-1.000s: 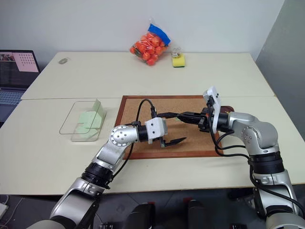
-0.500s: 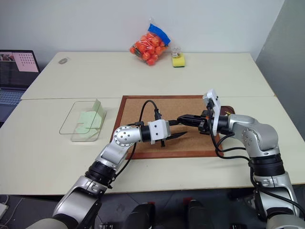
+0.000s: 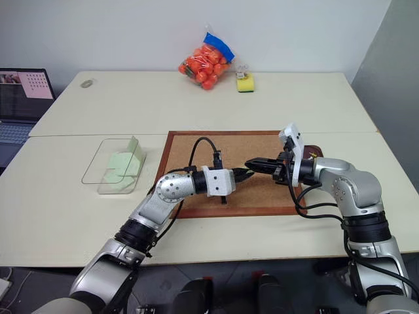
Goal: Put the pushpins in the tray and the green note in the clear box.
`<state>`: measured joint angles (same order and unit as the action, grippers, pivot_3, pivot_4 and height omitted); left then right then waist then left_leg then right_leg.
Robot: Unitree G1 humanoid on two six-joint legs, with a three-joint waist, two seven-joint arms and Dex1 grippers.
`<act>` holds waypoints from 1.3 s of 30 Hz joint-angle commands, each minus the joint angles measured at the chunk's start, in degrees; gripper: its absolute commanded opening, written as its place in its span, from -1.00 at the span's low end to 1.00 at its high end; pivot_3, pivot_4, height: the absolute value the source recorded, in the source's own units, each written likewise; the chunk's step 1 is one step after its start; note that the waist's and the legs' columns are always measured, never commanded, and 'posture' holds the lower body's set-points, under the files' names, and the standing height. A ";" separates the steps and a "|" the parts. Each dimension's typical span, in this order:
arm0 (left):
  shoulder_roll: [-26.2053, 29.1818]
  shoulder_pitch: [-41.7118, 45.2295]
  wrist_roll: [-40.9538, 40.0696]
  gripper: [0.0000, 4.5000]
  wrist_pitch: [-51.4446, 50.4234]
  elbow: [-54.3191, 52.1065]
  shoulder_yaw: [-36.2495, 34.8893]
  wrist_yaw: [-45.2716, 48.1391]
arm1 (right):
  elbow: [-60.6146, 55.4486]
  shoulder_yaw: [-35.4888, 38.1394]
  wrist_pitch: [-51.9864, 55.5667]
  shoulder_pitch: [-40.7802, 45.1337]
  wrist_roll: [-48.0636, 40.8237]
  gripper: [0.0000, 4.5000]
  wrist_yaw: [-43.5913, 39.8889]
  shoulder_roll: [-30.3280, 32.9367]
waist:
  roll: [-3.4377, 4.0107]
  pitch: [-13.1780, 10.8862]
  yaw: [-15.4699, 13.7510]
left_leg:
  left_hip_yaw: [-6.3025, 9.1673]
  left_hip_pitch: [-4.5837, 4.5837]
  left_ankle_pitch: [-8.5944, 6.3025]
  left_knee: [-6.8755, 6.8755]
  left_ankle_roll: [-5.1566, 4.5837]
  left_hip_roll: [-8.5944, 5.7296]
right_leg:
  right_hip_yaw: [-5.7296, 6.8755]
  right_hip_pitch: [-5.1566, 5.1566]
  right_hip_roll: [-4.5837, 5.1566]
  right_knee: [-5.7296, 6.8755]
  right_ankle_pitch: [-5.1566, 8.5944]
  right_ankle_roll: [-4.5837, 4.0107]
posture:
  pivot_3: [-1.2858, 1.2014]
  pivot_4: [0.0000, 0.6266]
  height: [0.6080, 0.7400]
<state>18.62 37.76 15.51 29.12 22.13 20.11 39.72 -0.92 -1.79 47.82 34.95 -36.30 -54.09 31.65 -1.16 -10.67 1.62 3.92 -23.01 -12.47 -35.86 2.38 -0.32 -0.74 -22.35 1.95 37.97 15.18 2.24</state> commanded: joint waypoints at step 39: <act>-9.66 -6.20 -22.49 -0.98 -38.68 -22.26 -4.06 0.37 | 28.50 11.38 -25.14 8.73 23.20 -1.00 36.10 -4.45 | 0.01 0.00 0.04 | -0.06 0.00 0.01 -0.04 0.00 -0.05 | -0.04 -0.01 0.07 0.11 -0.15 -0.26 | 0.03 -0.52 1.00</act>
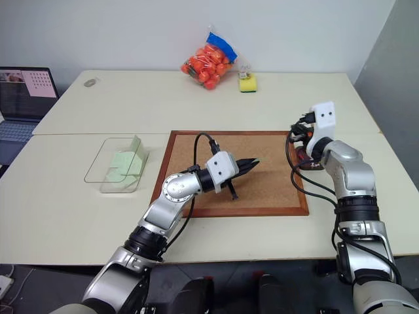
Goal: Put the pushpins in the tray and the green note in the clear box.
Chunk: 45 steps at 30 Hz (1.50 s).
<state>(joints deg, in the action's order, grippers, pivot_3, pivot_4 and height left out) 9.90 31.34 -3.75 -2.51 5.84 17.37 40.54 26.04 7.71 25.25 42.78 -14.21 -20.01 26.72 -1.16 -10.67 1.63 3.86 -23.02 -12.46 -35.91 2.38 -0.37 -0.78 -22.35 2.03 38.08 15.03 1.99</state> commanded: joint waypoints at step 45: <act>0.51 -1.80 -1.85 -1.00 -14.22 -11.30 -1.54 -3.10 | -8.91 -3.12 -3.50 -7.02 4.29 1.00 -9.62 4.38 | 0.02 0.00 0.10 | -0.14 0.07 0.00 0.00 0.00 0.06 | -0.14 0.02 -0.08 -0.01 0.00 0.00 | 0.03 -0.52 1.00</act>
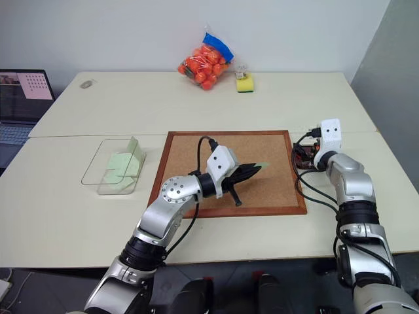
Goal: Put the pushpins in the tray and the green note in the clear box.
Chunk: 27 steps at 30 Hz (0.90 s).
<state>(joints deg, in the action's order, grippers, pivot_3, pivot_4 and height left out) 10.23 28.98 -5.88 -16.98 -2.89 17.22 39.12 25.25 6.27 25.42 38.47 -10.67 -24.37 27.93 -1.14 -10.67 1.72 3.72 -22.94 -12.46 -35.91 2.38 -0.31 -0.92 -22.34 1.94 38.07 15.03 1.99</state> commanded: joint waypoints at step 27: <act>-3.59 -2.85 16.15 -1.00 -16.52 -14.90 -28.50 -50.51 | -48.25 -4.92 4.92 -15.06 -20.70 1.00 -12.19 -5.80 | -0.02 -0.01 -0.23 | 0.41 -0.02 0.00 -0.04 0.01 -0.02 | 0.17 0.07 0.02 -0.04 0.14 0.25 | 0.03 -0.52 1.00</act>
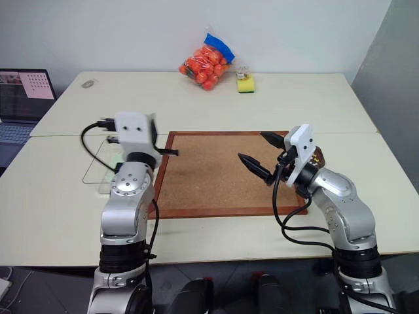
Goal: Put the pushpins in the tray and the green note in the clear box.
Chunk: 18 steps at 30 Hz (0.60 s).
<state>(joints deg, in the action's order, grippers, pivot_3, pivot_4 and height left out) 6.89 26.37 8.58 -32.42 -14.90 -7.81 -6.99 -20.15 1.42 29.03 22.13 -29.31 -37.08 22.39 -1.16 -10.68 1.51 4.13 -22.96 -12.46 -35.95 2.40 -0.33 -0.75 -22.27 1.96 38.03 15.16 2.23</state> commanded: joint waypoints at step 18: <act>-1.74 -3.27 0.48 0.18 -0.83 -3.08 -8.59 -9.66 | -1.52 -1.22 1.82 2.48 -1.13 1.00 0.59 0.26 | 0.00 0.00 -0.04 | -0.10 -0.02 0.00 0.00 0.01 -0.01 | 0.05 0.00 0.01 0.00 -0.02 -0.04 | 0.03 -0.52 1.00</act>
<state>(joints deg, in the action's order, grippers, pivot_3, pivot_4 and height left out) 4.96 22.81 9.28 -34.56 -15.86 -16.66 -16.76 -20.32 -0.29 30.79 23.70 -30.33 -36.96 22.11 -1.17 -10.68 1.47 4.03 -22.97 -12.47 -35.95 2.40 -0.33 -0.69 -22.27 1.97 38.03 15.14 2.20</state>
